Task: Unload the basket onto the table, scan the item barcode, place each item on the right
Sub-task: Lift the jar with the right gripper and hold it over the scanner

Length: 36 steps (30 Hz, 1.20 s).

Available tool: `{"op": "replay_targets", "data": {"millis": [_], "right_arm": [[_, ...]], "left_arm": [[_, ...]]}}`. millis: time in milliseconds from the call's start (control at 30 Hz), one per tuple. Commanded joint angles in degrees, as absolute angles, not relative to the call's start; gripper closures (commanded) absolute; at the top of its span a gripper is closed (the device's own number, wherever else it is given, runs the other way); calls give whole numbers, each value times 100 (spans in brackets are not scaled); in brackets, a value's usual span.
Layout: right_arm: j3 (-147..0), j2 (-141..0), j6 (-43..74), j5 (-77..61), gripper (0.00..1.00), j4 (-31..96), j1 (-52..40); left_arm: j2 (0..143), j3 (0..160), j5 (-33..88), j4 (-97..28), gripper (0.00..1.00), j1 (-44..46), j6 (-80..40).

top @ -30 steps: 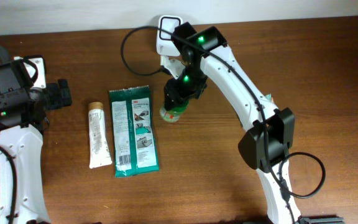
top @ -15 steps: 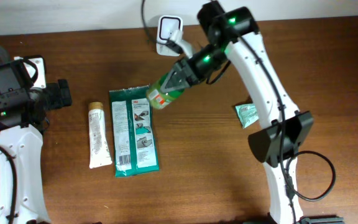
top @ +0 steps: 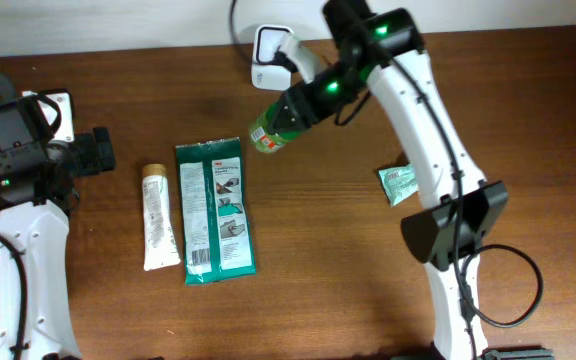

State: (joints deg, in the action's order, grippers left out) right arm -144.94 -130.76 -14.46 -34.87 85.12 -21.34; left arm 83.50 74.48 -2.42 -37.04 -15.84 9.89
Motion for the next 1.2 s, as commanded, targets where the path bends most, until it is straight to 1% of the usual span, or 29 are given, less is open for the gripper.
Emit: {"op": "replay_targets", "data": {"millis": [0,100,133,167,233,300,400,567,667,733,900,1167], "right_arm": [[-14453,-12971,-1446,-1052,56,7861,-2598],[-14442,-13262,-1448,320,56,7067,-2775],[-14442,-13356,-1448,598,57,6772,-2775],[-14442,-13452,-1450,908,61,6386,-2773],[-14442,-13611,-1470,1308,64,5607,-2729],[-14442,-13740,-1706,1315,64,4993,-2692],[-14438,-13963,-2659,1313,63,3907,-2650],[-14431,-14339,-4209,1317,63,2849,-2596],[-14431,-14636,-5384,1396,64,2698,-2578],[-14431,-14787,-5833,1422,64,2665,-2574],[-14416,-14899,-5848,1420,63,2265,-2493],[-14416,-14899,-5848,1420,63,2204,-2283]], "left_arm": [[8270,7526,-261,-3695,1,-1603,1020],[8270,7526,-261,-3693,1,-1603,1020],[8270,7526,-261,-3693,1,-1603,1020],[8270,7526,-261,-3693,1,-1605,1020],[8270,7526,-261,-3693,1,-1603,1020],[8270,7526,-261,-3693,1,-1603,1020],[8270,7526,-261,-3693,1,-1603,1020],[8270,7526,-261,-3693,1,-1603,1020],[8270,7526,-261,-3693,1,-1603,1020],[8270,7526,-261,-3693,1,-1603,1020],[8270,7526,-261,-3693,1,-1603,1020],[8270,7526,-261,-3693,1,-1603,1020]]}}
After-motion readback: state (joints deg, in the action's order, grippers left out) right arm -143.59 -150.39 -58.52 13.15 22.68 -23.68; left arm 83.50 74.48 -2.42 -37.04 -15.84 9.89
